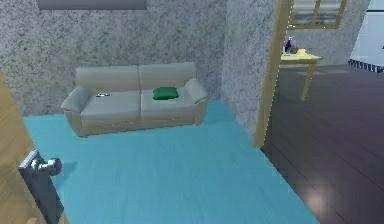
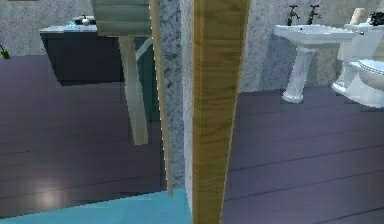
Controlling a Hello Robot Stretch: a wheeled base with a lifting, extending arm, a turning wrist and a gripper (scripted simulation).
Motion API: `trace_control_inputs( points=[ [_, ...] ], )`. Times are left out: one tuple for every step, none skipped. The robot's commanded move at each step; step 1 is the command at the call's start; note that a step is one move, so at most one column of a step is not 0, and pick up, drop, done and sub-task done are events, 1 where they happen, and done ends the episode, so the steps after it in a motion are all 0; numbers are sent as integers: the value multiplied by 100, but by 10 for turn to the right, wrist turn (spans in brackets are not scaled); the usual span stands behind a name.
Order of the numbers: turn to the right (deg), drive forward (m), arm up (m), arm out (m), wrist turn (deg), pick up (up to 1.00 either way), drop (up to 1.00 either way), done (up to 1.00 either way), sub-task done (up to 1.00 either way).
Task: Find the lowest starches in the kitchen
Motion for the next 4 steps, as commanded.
trace_control_inputs(
  points=[
    [240,0,0,0,0,0,0,0,0],
    [0,40,0,0,0,0,0,0,0],
    [240,0,0,0,0,0,0,0,0],
    [0,100,0,0,0,0,0,0,0]
  ],
)
